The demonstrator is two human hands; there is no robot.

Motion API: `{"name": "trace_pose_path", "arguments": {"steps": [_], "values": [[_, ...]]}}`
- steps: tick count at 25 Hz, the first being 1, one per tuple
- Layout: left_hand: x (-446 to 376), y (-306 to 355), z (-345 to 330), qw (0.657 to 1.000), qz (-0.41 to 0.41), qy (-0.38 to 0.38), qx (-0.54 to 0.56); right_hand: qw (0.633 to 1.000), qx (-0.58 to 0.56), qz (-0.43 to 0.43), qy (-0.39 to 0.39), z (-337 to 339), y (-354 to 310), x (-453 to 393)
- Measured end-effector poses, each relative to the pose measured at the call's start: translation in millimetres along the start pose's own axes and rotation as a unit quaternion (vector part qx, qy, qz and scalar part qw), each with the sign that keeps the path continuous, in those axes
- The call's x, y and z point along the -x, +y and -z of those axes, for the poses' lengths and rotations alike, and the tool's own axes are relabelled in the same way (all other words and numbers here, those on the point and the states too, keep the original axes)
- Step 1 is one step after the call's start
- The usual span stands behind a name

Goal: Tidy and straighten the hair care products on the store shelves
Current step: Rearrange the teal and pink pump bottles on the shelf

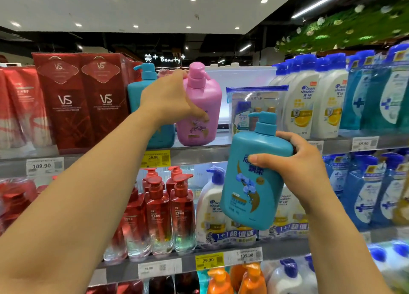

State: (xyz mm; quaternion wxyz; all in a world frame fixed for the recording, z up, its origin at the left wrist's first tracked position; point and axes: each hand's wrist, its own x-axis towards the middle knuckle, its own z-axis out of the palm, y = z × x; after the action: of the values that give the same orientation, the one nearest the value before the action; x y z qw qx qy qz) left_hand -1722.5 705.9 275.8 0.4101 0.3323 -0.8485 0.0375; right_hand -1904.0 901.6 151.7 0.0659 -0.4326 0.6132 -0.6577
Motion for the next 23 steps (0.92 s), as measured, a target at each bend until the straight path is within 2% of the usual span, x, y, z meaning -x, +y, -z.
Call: {"name": "trace_pose_path", "arguments": {"steps": [4,8,11,14,19,23], "values": [[6,18,1,0.997,0.01,0.083,-0.003,0.999,-0.005,-0.016,0.032,46,16,0],[2,70,12,0.989,0.003,0.12,0.084,0.997,0.024,-0.022,0.075,104,30,-14],[6,125,7,0.978,-0.022,0.094,0.187,0.994,0.037,-0.018,0.097,147,39,-28],[19,179,-23,0.972,-0.03,0.049,0.23,0.993,0.044,-0.01,0.109,189,48,-40],[43,250,-98,0.979,-0.039,-0.032,0.199,0.992,0.061,-0.011,0.106,253,69,-53],[54,281,-146,0.982,-0.036,-0.062,0.175,0.993,0.074,-0.016,0.086,294,88,-60]]}}
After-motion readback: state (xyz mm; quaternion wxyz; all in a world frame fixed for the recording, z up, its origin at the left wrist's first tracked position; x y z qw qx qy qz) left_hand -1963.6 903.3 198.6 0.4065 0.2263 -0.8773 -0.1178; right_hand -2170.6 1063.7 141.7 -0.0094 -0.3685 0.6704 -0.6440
